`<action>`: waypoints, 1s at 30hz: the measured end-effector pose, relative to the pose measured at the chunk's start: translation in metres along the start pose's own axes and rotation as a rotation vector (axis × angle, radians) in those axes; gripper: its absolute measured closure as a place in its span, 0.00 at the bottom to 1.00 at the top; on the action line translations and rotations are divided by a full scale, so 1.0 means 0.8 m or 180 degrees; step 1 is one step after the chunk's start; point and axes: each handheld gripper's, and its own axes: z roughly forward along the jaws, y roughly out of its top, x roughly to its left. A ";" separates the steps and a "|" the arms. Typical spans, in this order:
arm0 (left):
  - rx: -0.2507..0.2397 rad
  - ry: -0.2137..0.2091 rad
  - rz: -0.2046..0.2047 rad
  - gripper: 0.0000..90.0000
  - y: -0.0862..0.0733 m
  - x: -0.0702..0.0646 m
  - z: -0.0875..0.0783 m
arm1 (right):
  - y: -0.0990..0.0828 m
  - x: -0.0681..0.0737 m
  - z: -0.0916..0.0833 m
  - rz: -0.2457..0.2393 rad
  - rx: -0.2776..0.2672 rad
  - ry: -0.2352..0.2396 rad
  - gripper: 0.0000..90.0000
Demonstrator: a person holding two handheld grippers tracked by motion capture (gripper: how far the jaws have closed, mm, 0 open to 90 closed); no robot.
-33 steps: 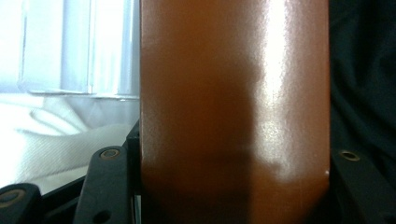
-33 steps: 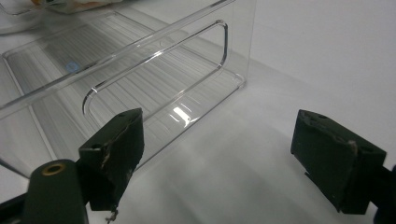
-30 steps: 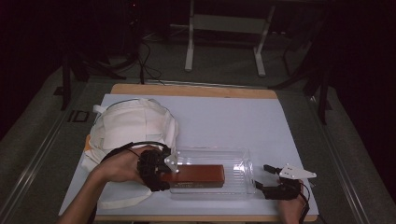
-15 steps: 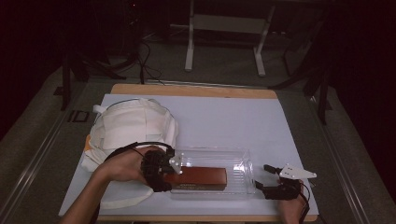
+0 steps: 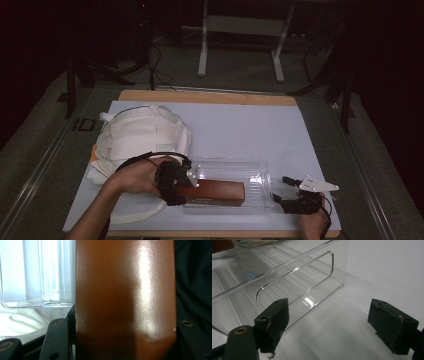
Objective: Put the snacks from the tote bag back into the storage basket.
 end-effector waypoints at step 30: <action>0.0055 -0.0047 0.0065 0.48 0.030 0.009 0.003 | 0.000 0.000 0.001 0.0000 0.0013 0.0006 0.19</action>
